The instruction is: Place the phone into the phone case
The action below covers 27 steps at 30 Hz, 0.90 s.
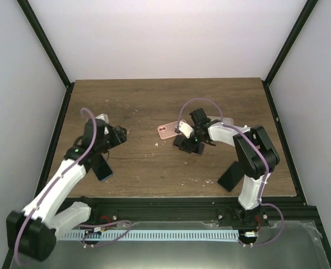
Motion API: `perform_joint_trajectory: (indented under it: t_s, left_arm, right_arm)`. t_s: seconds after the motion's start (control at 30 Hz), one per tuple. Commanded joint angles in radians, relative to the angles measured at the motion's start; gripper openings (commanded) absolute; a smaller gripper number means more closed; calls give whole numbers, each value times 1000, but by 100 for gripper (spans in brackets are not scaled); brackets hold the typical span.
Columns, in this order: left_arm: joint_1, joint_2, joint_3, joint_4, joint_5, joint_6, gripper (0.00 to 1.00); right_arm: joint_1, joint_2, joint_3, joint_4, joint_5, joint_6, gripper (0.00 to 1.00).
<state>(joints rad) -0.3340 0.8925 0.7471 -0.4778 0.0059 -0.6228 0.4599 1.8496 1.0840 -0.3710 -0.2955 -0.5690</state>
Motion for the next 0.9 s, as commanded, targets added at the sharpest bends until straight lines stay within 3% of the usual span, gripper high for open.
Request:
perform_joint_trajectory:
  t_s: [0.0, 0.13, 0.37, 0.87]
  left_arm:
    - [3, 220, 47, 155, 101, -176, 71]
    - [-24, 470, 127, 265, 137, -235, 61]
    - [-84, 766, 262, 377, 150, -285, 56]
    - [-167, 1061, 401, 434, 182, -333, 49]
  right_arm:
    - [-73, 10, -53, -65, 68, 130, 75]
    - [-124, -29, -53, -37, 111, 237, 74]
    - [-167, -71, -60, -34, 165, 244, 74]
    - [-171, -102, -83, -6, 199, 254, 75]
